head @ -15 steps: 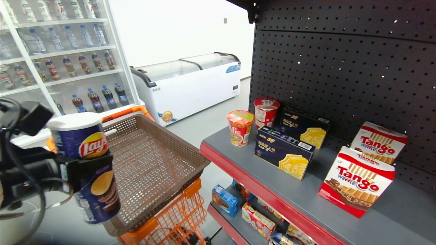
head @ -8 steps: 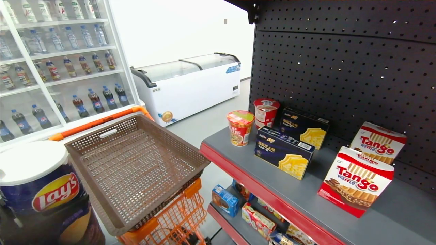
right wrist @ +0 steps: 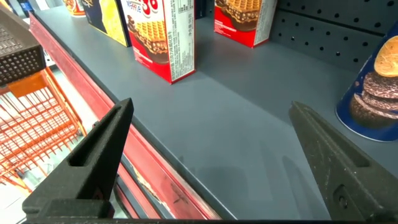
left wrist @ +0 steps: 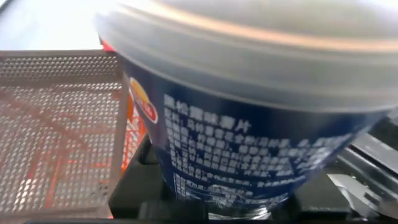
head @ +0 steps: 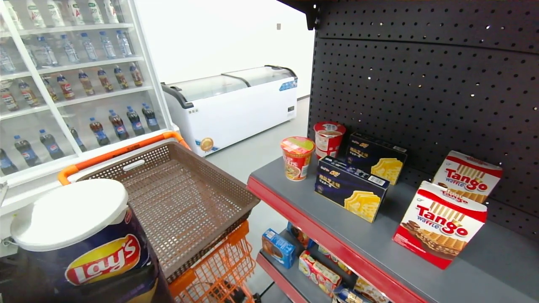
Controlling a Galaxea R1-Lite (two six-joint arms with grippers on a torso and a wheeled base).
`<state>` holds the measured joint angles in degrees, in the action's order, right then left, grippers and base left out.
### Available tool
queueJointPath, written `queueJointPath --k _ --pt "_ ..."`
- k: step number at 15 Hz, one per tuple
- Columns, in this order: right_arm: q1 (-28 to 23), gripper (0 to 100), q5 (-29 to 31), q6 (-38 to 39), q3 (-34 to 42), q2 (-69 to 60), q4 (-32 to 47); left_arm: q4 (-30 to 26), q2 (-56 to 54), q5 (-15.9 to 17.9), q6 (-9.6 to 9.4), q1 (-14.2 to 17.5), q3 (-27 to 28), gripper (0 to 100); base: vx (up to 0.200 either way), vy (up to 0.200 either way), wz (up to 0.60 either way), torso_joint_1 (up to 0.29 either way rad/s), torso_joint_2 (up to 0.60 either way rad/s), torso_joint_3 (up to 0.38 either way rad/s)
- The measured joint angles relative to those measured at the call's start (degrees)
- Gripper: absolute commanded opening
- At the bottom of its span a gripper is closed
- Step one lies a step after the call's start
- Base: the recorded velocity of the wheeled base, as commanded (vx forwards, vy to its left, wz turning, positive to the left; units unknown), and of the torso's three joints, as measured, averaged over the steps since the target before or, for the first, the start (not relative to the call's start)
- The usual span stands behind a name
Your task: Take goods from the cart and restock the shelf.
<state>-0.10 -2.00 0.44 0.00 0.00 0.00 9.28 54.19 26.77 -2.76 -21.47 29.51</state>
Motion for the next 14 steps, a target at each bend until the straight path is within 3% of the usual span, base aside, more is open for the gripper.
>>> queueJointPath --k 2,4,10,14 --pt "0.00 100 0.00 0.00 0.00 0.00 0.00 -0.13 2.84 5.30 0.09 -0.55 4.06 0 0.000 0.000 0.00 0.000 0.00 0.000" --pt "0.00 100 0.00 0.00 0.00 0.00 0.00 -0.15 6.31 7.39 0.11 -0.79 7.30 0 0.000 0.000 0.00 0.000 0.00 0.000" --pt "0.00 100 0.00 0.00 0.00 0.00 0.00 0.29 13.57 7.13 -0.22 -6.01 9.05 0 0.000 0.000 0.00 0.000 0.00 0.000" --pt "0.05 100 -0.02 0.00 -0.05 0.00 0.00 0.43 15.08 6.02 -0.15 -6.42 7.61 0 0.000 0.000 0.00 0.000 0.00 0.000"
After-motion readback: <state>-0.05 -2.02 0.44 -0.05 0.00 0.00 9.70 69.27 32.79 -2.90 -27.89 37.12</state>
